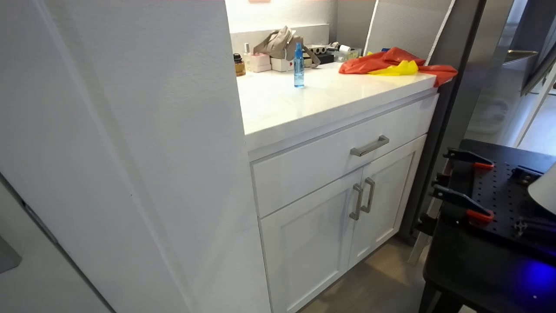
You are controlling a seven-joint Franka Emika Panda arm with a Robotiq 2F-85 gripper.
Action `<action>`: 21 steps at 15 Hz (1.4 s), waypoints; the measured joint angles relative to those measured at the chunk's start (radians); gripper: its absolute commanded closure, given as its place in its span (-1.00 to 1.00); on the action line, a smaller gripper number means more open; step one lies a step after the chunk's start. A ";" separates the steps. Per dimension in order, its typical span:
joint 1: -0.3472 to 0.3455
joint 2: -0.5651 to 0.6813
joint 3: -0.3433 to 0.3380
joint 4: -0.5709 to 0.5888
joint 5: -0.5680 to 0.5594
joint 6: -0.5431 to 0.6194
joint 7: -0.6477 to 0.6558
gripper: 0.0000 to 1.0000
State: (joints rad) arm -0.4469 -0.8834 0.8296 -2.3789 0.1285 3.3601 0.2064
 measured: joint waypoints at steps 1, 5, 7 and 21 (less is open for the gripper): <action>-0.022 0.001 0.018 0.011 0.007 0.002 0.000 -1.00; -0.109 -0.001 0.082 0.055 0.021 0.016 0.000 -1.00; -0.149 -0.009 0.106 0.074 0.025 0.021 0.000 -1.00; -0.203 -0.097 0.093 0.054 0.083 0.021 0.020 0.76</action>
State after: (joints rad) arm -0.6495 -0.9805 0.9226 -2.3248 0.2116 3.3816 0.2261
